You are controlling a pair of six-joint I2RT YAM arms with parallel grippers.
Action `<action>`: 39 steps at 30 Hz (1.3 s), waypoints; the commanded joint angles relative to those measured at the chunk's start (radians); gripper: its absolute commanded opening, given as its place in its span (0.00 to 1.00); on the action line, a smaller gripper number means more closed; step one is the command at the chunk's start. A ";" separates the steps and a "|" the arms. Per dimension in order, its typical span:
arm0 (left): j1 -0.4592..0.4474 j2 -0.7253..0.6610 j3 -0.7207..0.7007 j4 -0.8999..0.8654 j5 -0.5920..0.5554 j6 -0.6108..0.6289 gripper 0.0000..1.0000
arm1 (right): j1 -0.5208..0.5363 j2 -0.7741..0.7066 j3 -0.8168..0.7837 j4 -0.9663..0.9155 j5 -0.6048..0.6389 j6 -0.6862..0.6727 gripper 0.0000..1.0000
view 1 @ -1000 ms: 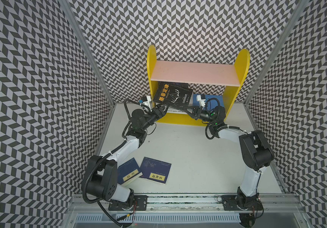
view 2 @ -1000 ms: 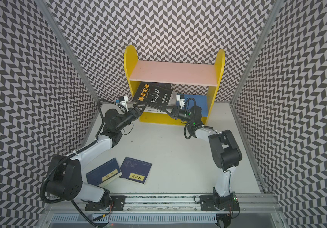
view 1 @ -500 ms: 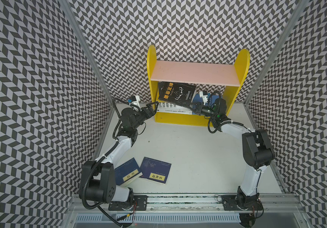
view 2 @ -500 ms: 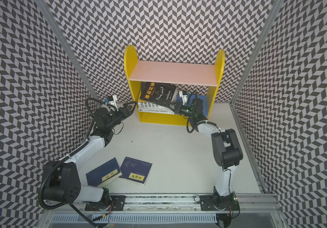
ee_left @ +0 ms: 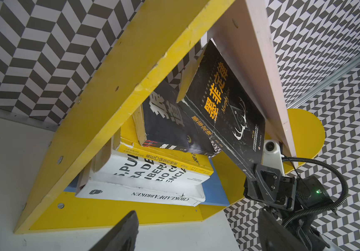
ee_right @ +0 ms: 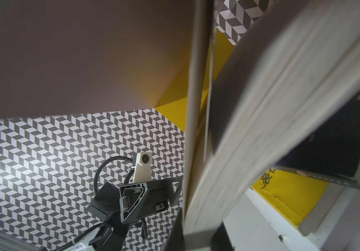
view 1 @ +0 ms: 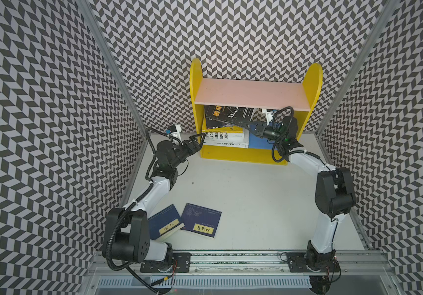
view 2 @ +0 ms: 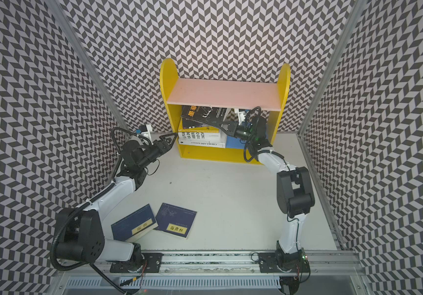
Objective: Stacking books/files
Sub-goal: Place the book on the bookshelf.
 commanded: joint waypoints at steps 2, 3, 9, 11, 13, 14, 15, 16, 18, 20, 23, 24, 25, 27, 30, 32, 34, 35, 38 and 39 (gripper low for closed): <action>0.007 -0.006 -0.014 0.032 0.014 -0.009 0.86 | -0.008 0.065 0.121 0.056 -0.001 -0.043 0.04; 0.007 -0.004 -0.015 0.034 0.015 -0.010 0.86 | -0.008 0.076 0.133 0.053 0.007 -0.044 0.04; 0.006 -0.002 -0.023 0.038 0.017 -0.016 0.86 | -0.010 0.126 0.179 0.039 0.044 -0.037 0.08; 0.006 0.001 -0.024 0.038 0.017 -0.018 0.86 | -0.011 0.135 0.189 0.032 0.058 -0.032 0.13; 0.007 0.004 -0.025 0.040 0.018 -0.021 0.86 | -0.011 0.133 0.181 0.042 0.076 -0.022 0.17; 0.006 0.005 -0.026 0.040 0.018 -0.022 0.86 | -0.011 0.129 0.176 0.045 0.085 -0.020 0.23; 0.008 0.008 -0.025 0.041 0.018 -0.024 0.86 | -0.011 0.125 0.172 0.042 0.095 -0.021 0.28; 0.007 0.009 -0.026 0.041 0.018 -0.025 0.86 | -0.013 0.118 0.165 0.043 0.109 -0.021 0.28; 0.007 0.013 -0.029 0.045 0.018 -0.031 0.86 | -0.013 0.104 0.145 0.049 0.139 -0.015 0.27; 0.009 0.018 -0.030 0.048 0.018 -0.036 0.86 | -0.015 0.095 0.127 0.065 0.159 0.005 0.19; 0.009 0.017 -0.034 0.052 0.018 -0.041 0.86 | -0.018 0.091 0.100 0.102 0.159 0.040 0.12; 0.010 0.017 -0.036 0.052 0.018 -0.043 0.86 | -0.020 0.093 0.101 0.108 0.144 0.047 0.11; 0.011 0.017 -0.037 0.054 0.018 -0.044 0.86 | -0.021 0.099 0.104 0.120 0.120 0.060 0.10; 0.011 0.017 -0.039 0.054 0.018 -0.043 0.86 | -0.026 0.105 0.113 0.126 0.069 0.075 0.09; 0.011 0.017 -0.041 0.056 0.018 -0.048 0.86 | -0.028 0.118 0.160 0.082 -0.015 0.058 0.09; 0.012 0.021 -0.042 0.062 0.021 -0.055 0.86 | -0.028 0.120 0.175 0.082 -0.059 0.061 0.09; 0.011 0.024 -0.046 0.069 0.024 -0.061 0.86 | -0.027 0.126 0.196 0.052 -0.090 0.054 0.09; 0.011 0.025 -0.046 0.072 0.025 -0.064 0.86 | -0.028 0.132 0.204 0.049 -0.109 0.057 0.09; 0.011 0.027 -0.049 0.075 0.026 -0.067 0.86 | -0.027 0.139 0.205 0.052 -0.143 0.067 0.09; 0.011 0.028 -0.049 0.075 0.027 -0.069 0.86 | -0.028 0.140 0.204 0.049 -0.145 0.068 0.09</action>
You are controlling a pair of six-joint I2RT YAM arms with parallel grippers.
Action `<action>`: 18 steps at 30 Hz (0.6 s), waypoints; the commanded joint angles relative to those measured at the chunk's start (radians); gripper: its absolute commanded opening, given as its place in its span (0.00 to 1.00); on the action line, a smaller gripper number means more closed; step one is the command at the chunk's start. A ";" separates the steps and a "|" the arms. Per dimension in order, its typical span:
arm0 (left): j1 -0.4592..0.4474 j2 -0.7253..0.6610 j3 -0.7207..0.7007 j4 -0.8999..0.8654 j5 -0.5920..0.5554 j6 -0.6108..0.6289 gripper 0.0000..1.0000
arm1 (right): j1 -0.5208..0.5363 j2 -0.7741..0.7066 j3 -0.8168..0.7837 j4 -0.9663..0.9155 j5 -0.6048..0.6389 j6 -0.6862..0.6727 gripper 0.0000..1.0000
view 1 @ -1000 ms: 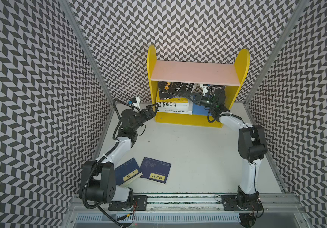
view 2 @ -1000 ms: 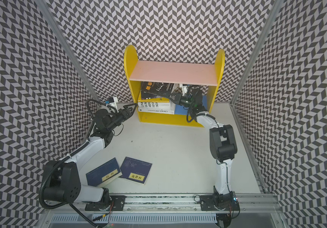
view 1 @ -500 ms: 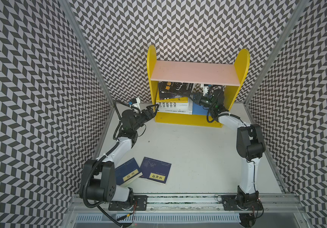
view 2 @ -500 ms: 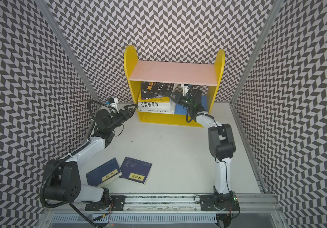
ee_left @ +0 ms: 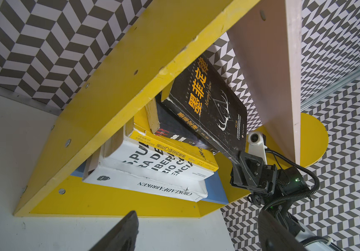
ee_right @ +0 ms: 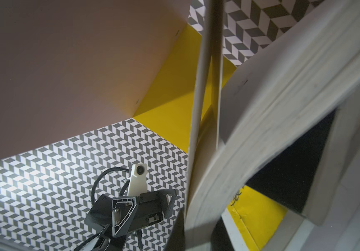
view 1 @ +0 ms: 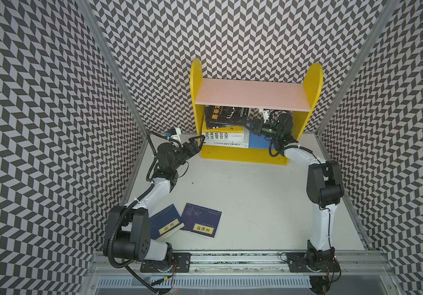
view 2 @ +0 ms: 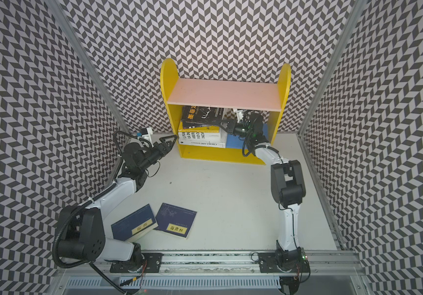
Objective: Stacking books/files
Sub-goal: Place the book on the bookshelf.
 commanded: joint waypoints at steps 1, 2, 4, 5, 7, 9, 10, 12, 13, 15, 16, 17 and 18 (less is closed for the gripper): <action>0.006 0.011 -0.012 0.041 0.017 -0.011 0.86 | -0.008 -0.010 0.052 0.069 -0.066 -0.003 0.09; 0.005 0.010 -0.014 0.040 0.015 -0.011 0.86 | -0.007 -0.006 0.058 0.062 -0.073 -0.007 0.09; 0.005 0.013 -0.013 0.041 0.016 -0.013 0.86 | -0.008 0.006 0.073 0.043 -0.073 -0.006 0.09; 0.005 0.014 -0.014 0.042 0.017 -0.013 0.86 | -0.007 0.012 0.081 0.030 -0.072 -0.013 0.10; 0.005 0.014 -0.014 0.042 0.017 -0.014 0.86 | -0.009 0.025 0.101 -0.015 -0.056 -0.031 0.13; 0.005 0.014 -0.015 0.042 0.015 -0.014 0.86 | -0.012 0.026 0.102 -0.028 -0.030 -0.034 0.17; 0.005 0.014 -0.017 0.042 0.015 -0.015 0.86 | -0.015 0.026 0.102 -0.038 -0.010 -0.037 0.18; 0.006 0.012 -0.017 0.041 0.014 -0.015 0.86 | -0.019 0.015 0.091 -0.040 0.032 -0.039 0.21; 0.006 0.013 -0.018 0.042 0.013 -0.014 0.86 | -0.021 0.008 0.085 -0.041 0.054 -0.037 0.24; 0.005 0.013 -0.019 0.042 0.014 -0.015 0.86 | -0.025 -0.006 0.071 -0.032 0.090 -0.030 0.33; 0.005 0.014 -0.019 0.042 0.014 -0.015 0.86 | -0.026 -0.014 0.062 -0.022 0.106 -0.025 0.34; 0.005 0.016 -0.019 0.043 0.014 -0.016 0.86 | -0.027 -0.023 0.052 -0.008 0.118 -0.020 0.35; 0.005 0.017 -0.019 0.043 0.015 -0.016 0.86 | -0.026 -0.032 0.041 0.011 0.130 -0.011 0.36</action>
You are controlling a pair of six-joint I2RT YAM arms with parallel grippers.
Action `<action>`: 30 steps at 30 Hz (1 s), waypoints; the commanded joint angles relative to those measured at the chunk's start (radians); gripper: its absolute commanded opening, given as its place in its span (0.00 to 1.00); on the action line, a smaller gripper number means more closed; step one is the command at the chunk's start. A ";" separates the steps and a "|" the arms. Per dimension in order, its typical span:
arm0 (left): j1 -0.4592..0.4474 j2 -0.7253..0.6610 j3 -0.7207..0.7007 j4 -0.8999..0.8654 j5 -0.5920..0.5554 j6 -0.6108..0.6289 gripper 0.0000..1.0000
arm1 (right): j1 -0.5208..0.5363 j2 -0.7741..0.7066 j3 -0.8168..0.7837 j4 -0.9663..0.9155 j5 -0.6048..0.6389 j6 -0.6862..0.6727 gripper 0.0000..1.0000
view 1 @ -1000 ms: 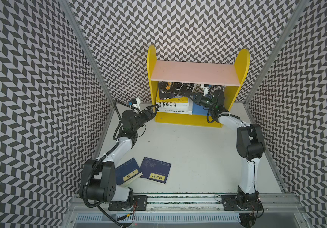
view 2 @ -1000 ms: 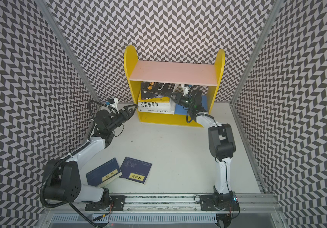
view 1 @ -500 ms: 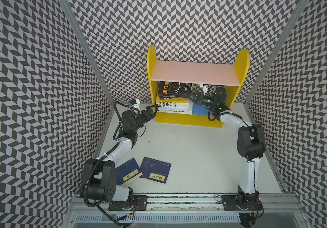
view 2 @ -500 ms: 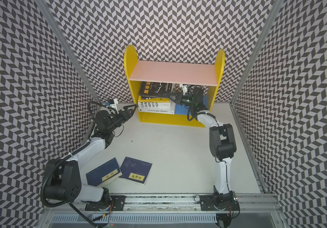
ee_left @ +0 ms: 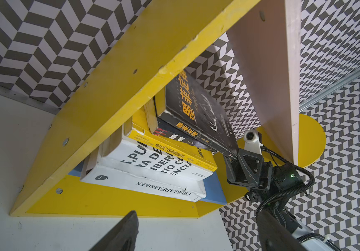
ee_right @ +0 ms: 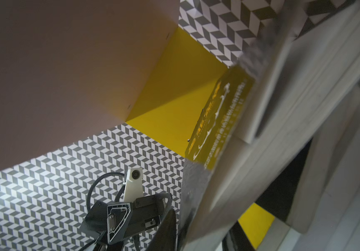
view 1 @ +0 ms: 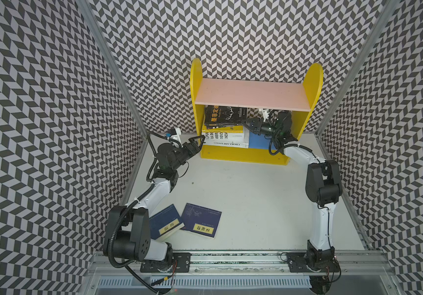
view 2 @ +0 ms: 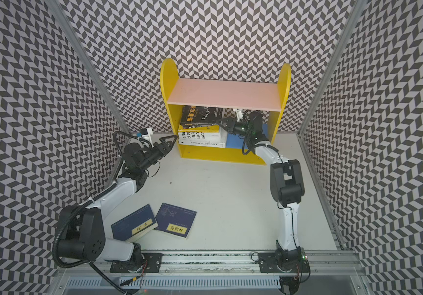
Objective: Stacking books/files
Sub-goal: Place the book on the bookshelf.
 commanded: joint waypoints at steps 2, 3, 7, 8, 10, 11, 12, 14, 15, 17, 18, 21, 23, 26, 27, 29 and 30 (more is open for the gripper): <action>0.005 0.018 -0.017 0.036 0.015 -0.001 0.86 | -0.022 -0.072 -0.024 0.093 0.088 0.020 0.41; 0.005 0.019 -0.017 0.038 0.016 -0.001 0.86 | -0.022 -0.080 -0.029 0.100 0.099 0.022 0.41; 0.005 0.020 -0.021 0.044 0.018 -0.006 0.86 | -0.023 -0.107 -0.053 0.098 0.169 0.015 0.47; 0.005 0.020 -0.021 0.047 0.019 -0.007 0.86 | -0.024 -0.113 -0.058 0.100 0.184 0.011 0.48; 0.005 0.020 -0.022 0.047 0.021 -0.007 0.86 | -0.024 -0.120 -0.060 0.101 0.199 0.002 0.48; 0.005 0.020 -0.022 0.047 0.021 -0.006 0.86 | -0.024 -0.122 -0.062 0.098 0.206 -0.003 0.49; 0.006 0.020 -0.023 0.047 0.020 -0.006 0.86 | -0.023 -0.126 -0.066 0.093 0.217 -0.013 0.50; 0.007 0.021 -0.023 0.049 0.021 -0.008 0.86 | -0.024 -0.134 -0.075 0.084 0.251 -0.033 0.51; 0.006 0.024 -0.024 0.049 0.022 -0.009 0.86 | -0.022 -0.138 -0.081 0.083 0.270 -0.047 0.50; 0.007 0.027 -0.024 0.052 0.024 -0.012 0.86 | -0.022 -0.135 -0.082 0.077 0.299 -0.060 0.45; 0.006 0.031 -0.023 0.055 0.025 -0.014 0.86 | -0.022 -0.130 -0.085 0.083 0.307 -0.064 0.42; 0.007 0.032 -0.026 0.059 0.027 -0.016 0.86 | -0.019 -0.119 -0.089 0.106 0.330 -0.064 0.31; 0.006 0.033 -0.027 0.059 0.027 -0.015 0.86 | -0.016 -0.108 -0.087 0.126 0.331 -0.061 0.27; 0.007 0.033 -0.026 0.055 0.026 -0.012 0.86 | -0.010 -0.089 -0.074 0.131 0.334 -0.064 0.26; 0.007 0.034 -0.026 0.055 0.024 -0.011 0.86 | -0.007 -0.082 -0.070 0.136 0.333 -0.063 0.26; 0.007 0.037 -0.025 0.054 0.024 -0.011 0.86 | -0.003 -0.068 -0.057 0.144 0.322 -0.067 0.26; 0.008 0.038 -0.025 0.055 0.024 -0.011 0.86 | -0.001 -0.059 -0.049 0.143 0.318 -0.066 0.26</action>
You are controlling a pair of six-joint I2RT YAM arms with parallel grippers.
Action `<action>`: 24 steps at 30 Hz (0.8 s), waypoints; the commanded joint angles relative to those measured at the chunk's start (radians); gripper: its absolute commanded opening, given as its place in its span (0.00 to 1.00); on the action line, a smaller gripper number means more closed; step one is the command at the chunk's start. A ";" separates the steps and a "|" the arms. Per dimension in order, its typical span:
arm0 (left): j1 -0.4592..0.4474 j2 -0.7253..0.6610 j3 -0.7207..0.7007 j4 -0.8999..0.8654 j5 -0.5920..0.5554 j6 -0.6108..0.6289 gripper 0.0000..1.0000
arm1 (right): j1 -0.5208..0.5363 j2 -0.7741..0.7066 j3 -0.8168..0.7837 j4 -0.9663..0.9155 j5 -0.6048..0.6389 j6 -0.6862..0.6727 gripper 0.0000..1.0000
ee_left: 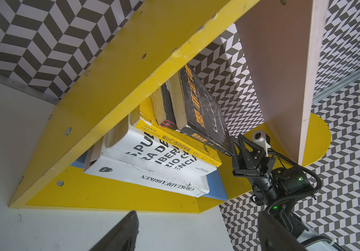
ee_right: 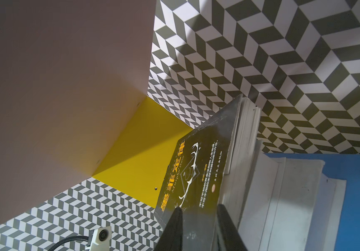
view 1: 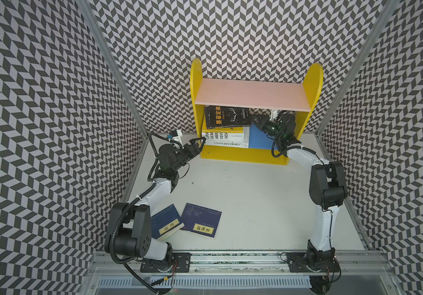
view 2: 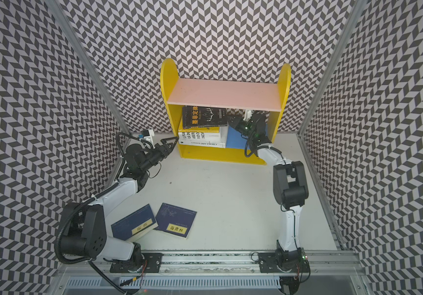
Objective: Stacking books/files
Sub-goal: Place the book on the bookshelf.
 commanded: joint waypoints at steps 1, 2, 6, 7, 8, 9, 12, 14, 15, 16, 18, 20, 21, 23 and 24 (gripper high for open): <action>0.008 0.011 -0.010 0.032 0.008 -0.002 0.86 | 0.013 0.009 0.049 0.108 -0.004 -0.021 0.26; 0.009 0.013 -0.008 0.031 0.008 -0.002 0.86 | 0.016 0.018 0.057 0.109 -0.011 -0.020 0.26; 0.013 0.017 -0.011 0.031 0.008 -0.004 0.86 | 0.025 0.018 0.066 0.053 0.017 -0.041 0.36; 0.014 0.016 -0.012 0.032 0.008 -0.004 0.86 | 0.027 0.000 0.041 0.051 0.049 -0.058 0.40; 0.015 0.015 -0.013 0.032 0.009 -0.002 0.86 | 0.032 -0.024 0.018 0.029 0.099 -0.082 0.46; 0.014 0.017 -0.012 0.033 0.008 -0.002 0.86 | 0.036 -0.042 0.004 0.004 0.140 -0.109 0.48; 0.015 0.024 -0.010 0.038 0.010 -0.006 0.86 | 0.043 -0.065 0.005 -0.070 0.190 -0.164 0.47; 0.016 0.030 -0.011 0.045 0.014 -0.014 0.86 | 0.048 -0.068 0.010 -0.101 0.197 -0.180 0.45; 0.016 0.032 -0.011 0.050 0.020 -0.018 0.86 | 0.051 -0.068 0.007 -0.101 0.191 -0.186 0.44; 0.016 0.033 -0.012 0.056 0.024 -0.023 0.86 | 0.053 -0.064 0.007 -0.102 0.184 -0.188 0.42; 0.016 0.033 -0.013 0.061 0.030 -0.028 0.86 | 0.057 -0.061 0.005 -0.088 0.165 -0.180 0.38; 0.015 0.030 -0.013 0.061 0.030 -0.027 0.86 | 0.061 -0.052 0.010 -0.074 0.148 -0.174 0.33; 0.016 0.028 -0.014 0.059 0.028 -0.026 0.86 | 0.062 -0.045 0.017 -0.070 0.141 -0.173 0.31; 0.015 0.024 -0.014 0.057 0.025 -0.022 0.86 | 0.064 -0.035 0.029 -0.063 0.136 -0.171 0.25; 0.016 0.022 -0.016 0.055 0.024 -0.021 0.86 | 0.066 -0.031 0.035 -0.057 0.129 -0.171 0.24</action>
